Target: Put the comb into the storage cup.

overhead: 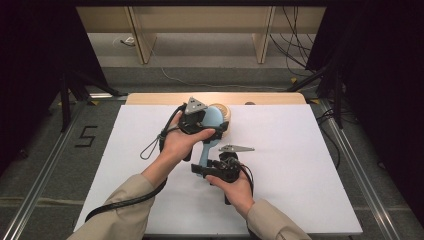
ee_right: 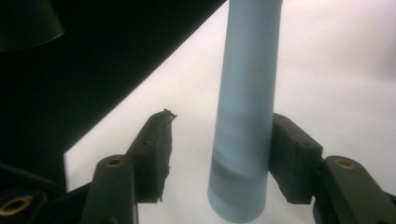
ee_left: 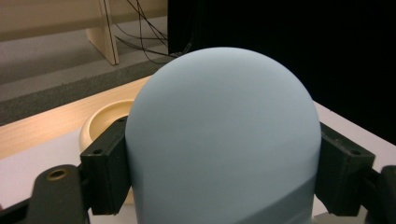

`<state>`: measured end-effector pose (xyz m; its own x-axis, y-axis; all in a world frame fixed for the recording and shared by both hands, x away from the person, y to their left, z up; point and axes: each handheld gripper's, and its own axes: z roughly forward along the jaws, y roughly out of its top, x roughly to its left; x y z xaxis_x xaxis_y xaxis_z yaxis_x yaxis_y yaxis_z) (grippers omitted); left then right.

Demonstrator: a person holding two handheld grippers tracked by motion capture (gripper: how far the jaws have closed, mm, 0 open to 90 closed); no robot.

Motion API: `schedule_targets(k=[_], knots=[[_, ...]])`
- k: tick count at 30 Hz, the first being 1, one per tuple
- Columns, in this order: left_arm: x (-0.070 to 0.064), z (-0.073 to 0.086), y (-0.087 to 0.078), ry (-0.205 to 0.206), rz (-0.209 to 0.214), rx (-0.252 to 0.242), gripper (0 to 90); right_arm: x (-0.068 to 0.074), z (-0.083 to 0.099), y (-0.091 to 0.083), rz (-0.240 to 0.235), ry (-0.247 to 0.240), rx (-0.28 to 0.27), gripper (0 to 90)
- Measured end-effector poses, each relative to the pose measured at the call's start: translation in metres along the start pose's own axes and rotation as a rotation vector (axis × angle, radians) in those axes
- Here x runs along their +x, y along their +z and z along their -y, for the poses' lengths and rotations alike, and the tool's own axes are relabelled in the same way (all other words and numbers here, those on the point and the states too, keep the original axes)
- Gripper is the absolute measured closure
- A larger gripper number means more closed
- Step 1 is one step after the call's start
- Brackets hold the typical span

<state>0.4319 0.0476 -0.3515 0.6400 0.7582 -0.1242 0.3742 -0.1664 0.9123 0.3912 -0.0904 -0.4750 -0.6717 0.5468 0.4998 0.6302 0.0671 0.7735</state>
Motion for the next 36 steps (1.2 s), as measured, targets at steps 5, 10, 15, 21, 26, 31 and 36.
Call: schedule_targets(k=[5,10,15,21,26,31,36], knots=[[-0.002,-0.001,-0.001,-0.001,0.002,-0.041,19.4,-0.002,-0.003,-0.004,0.053,-0.077,-0.02,32.0],[-0.002,-0.001,-0.003,0.009,-0.017,-0.082,19.4,-0.002,-0.008,-0.009,0.082,-0.181,-0.079,19.0],[0.0,0.0,-0.003,0.014,-0.048,-0.105,19.5,-0.001,-0.011,-0.013,0.146,-0.239,-0.101,16.2],[0.003,0.0,0.0,0.007,-0.083,-0.124,19.5,-0.001,-0.012,-0.018,0.166,-0.23,-0.123,15.8],[0.005,0.0,0.001,0.014,-0.121,-0.141,19.5,0.0,-0.015,-0.025,0.167,-0.252,-0.13,15.8],[0.006,-0.001,0.001,0.019,-0.147,-0.148,19.5,-0.001,-0.015,-0.03,0.184,-0.265,-0.126,15.8],[0.006,-0.004,-0.001,0.031,-0.158,-0.159,19.5,-0.004,-0.015,-0.036,0.164,-0.277,-0.094,15.5]])
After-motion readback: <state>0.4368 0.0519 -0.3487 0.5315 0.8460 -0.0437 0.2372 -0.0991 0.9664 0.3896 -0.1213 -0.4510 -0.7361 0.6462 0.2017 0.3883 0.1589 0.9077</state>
